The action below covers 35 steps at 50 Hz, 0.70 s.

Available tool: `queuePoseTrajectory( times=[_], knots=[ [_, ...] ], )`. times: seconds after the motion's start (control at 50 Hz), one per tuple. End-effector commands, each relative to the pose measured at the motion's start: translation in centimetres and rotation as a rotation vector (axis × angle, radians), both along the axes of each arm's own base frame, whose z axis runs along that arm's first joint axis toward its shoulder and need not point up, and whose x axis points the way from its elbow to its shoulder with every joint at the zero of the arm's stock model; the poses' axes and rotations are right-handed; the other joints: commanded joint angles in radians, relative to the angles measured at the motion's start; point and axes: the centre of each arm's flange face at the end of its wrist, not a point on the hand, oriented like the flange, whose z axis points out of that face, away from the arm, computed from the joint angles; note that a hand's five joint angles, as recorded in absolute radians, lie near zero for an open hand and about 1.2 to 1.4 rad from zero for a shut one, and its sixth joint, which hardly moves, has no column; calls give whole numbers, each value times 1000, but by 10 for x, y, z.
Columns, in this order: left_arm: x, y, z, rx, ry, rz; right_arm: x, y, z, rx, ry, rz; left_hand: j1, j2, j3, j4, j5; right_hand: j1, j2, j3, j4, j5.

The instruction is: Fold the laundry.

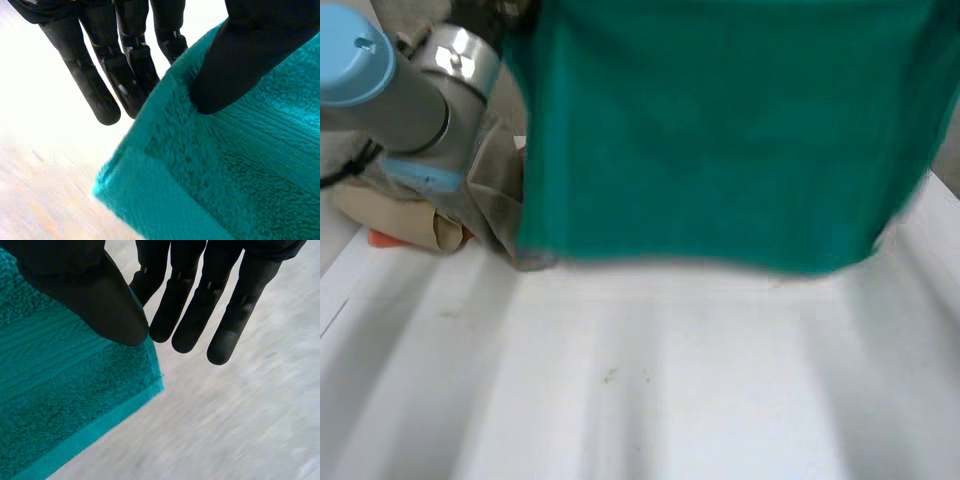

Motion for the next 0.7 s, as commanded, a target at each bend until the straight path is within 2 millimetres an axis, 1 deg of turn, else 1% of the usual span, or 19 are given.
queuePoseTrajectory(
  times=[0.02,0.04,0.12,0.14,0.2,0.22,0.28,0.3,0.36,0.38,0.42,0.44,0.5,0.52,0.56,0.58,0.64,0.66,0.7],
  knots=[
    [19,13,45,-130,188,24,-1,6,38,-235,-65,31,238,198,201,196,233,224,211,205,195,193],
    [20,13,42,-116,185,26,-1,6,37,-234,-61,33,238,198,201,196,233,224,211,205,195,193],
    [17,13,0,18,122,20,1,4,14,-164,-31,66,238,198,201,196,233,224,211,205,195,193],
    [13,17,-22,84,86,7,2,4,-1,-109,-15,79,238,198,201,196,233,224,211,205,195,193],
    [10,22,-53,174,35,-14,3,5,-29,-6,9,104,238,198,201,196,233,224,211,205,195,193],
    [9,28,-73,231,-3,-21,1,7,-48,69,22,115,238,198,201,196,233,224,211,205,195,193],
    [10,37,-104,322,-46,-25,-6,9,-78,184,36,125,238,198,201,196,233,224,211,205,195,193],
    [12,45,-124,395,-74,-24,-11,13,-100,266,41,128,238,198,201,196,233,224,211,205,195,193],
    [16,58,-148,486,-122,-17,-17,21,-128,377,54,140,238,198,201,196,233,224,211,205,195,193],
    [20,69,-164,550,-164,-10,-18,28,-144,440,64,153,238,198,201,196,233,224,211,205,195,193],
    [25,81,-181,616,-219,2,-21,34,-157,495,76,161,238,198,201,196,233,224,211,205,195,193],
    [29,92,-194,668,-270,12,-24,40,-169,548,97,164,238,198,201,196,233,224,211,205,195,193],
    [35,109,-206,725,-343,25,-31,52,-183,639,142,165,238,198,201,196,233,224,211,205,195,193],
    [38,125,-209,757,-395,27,-36,62,-194,717,182,162,238,198,201,196,233,224,211,205,195,193],
    [43,144,-214,809,-451,28,-41,72,-202,794,216,156,238,198,201,196,233,224,211,205,195,193],
    [48,157,-214,841,-486,39,-44,85,-205,877,256,154,238,198,201,196,233,224,211,205,195,193],
    [59,180,-210,907,-532,68,-47,111,-199,1001,323,162,238,198,201,196,233,224,211,205,195,193],
    [67,195,-206,953,-560,95,-50,130,-196,1093,365,166,238,198,201,196,233,224,211,205,195,193],
    [76,212,-202,1004,-596,123,-57,145,-195,1185,395,154,238,198,201,196,233,224,211,205,195,193]
  ],
)
